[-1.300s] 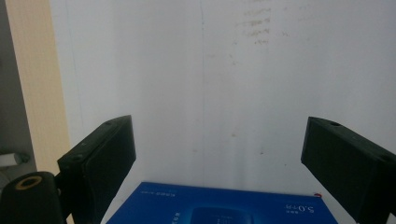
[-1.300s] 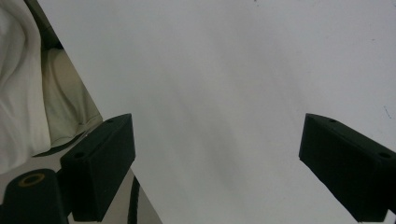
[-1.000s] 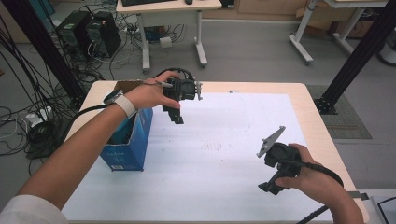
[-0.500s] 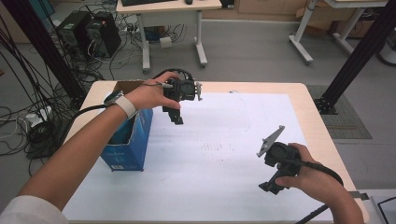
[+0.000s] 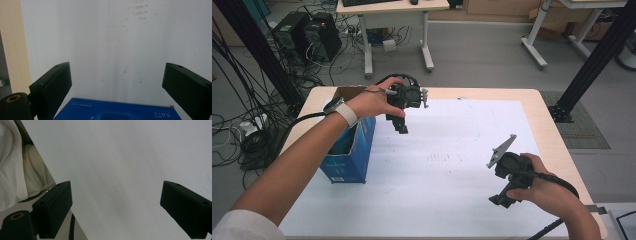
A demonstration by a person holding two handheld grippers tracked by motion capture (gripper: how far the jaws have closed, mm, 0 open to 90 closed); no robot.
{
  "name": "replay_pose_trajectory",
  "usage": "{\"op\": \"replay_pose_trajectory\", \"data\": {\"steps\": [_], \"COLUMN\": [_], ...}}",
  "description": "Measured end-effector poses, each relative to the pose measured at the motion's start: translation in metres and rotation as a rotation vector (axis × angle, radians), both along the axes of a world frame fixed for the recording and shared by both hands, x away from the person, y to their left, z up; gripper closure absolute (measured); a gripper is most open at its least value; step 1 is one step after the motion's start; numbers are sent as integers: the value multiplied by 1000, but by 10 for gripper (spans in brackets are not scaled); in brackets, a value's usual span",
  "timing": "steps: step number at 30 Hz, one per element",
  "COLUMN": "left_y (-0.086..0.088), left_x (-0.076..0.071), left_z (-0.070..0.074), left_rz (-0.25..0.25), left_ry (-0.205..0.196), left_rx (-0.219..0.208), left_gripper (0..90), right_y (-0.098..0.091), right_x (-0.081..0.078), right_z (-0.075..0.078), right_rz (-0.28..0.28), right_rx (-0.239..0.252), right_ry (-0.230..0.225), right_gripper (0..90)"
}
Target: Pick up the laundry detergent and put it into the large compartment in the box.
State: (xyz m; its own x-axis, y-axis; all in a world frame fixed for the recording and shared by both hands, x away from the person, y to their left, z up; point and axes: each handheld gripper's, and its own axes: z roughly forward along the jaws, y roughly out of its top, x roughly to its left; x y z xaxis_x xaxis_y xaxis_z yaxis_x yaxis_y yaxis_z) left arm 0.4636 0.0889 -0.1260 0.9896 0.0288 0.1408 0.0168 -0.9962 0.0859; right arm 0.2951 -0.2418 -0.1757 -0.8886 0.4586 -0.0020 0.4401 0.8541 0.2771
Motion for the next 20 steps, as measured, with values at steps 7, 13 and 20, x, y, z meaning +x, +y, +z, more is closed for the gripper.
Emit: {"op": "replay_pose_trajectory", "data": {"steps": [7, 13, 20], "left_y": [0, 3, 7], "left_x": [0, -2, -4], "left_z": [0, 1, 8], "left_rz": [3, 7, 8], "left_ry": [-1, -2, -8], "left_rx": [4, -5, -11], "left_gripper": [91, 91, 85], "right_y": [0, 0, 0], "right_x": [0, 0, 0], "right_z": [0, 0, -1], "right_rz": [0, -1, 1], "right_rx": [2, 4, 4], "right_ry": [-2, -3, -3], "right_gripper": [104, 104, 104]}}
